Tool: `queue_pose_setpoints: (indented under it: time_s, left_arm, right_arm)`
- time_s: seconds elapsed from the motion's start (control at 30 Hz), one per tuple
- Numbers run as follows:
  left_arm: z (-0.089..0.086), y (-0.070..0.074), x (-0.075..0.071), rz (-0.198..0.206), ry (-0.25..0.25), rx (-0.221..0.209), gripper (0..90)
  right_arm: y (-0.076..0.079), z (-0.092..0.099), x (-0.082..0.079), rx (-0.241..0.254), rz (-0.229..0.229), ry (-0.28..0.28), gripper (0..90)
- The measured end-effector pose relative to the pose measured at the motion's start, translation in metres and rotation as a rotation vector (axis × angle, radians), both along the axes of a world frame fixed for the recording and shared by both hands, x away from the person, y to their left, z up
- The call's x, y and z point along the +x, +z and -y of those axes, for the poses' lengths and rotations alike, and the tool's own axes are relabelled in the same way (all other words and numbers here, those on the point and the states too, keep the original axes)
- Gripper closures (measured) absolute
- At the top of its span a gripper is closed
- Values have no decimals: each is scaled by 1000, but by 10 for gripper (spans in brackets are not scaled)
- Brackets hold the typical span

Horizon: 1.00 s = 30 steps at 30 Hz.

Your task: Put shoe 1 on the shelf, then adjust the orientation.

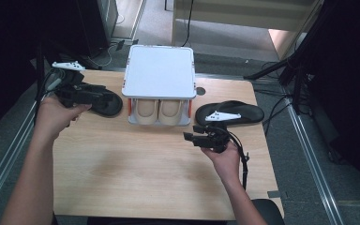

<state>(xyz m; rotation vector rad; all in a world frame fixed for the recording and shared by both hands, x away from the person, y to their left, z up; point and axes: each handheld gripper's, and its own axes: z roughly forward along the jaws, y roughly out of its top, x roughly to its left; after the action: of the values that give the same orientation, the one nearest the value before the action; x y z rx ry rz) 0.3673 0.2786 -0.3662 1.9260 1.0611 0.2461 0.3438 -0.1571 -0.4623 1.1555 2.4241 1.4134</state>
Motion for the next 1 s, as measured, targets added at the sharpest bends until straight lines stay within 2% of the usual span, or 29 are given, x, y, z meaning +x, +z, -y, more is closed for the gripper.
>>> queue_pose_setpoints:
  time_s: [0.03, 0.2, 0.4, 0.47, 0.53, 0.67, 0.77, 1.0]
  left_arm:
    - [-3, -3, -1, -11, 8, -2, 402]
    - [-19, -19, -5, -15, 47, -5, 404]
    - [-35, -39, -7, -40, 87, 18, 419]
    - [-40, -47, -7, -45, 96, 6, 433]
    - [-45, -55, -6, -50, 95, -2, 444]
    - [-47, -71, -2, -74, 96, 48, 513]
    - [-46, -83, 1, -82, 69, 83, 613]
    - [-51, -106, 15, -92, 91, 40, 794]
  right_arm:
    - [-1, 0, 1, 0, 1, -4, 459]
    - [-4, -3, 5, -2, -4, 3, 465]
    - [-4, -2, 9, 17, 4, -7, 485]
    - [-4, 0, 11, 34, -1, -14, 488]
    - [-5, 1, 11, 25, -2, -16, 488]
    - [-4, 2, 11, 16, 0, -21, 488]
    - [-4, 2, 10, 4, 1, -26, 488]
    - [-4, -1, 5, -34, 9, -19, 488]
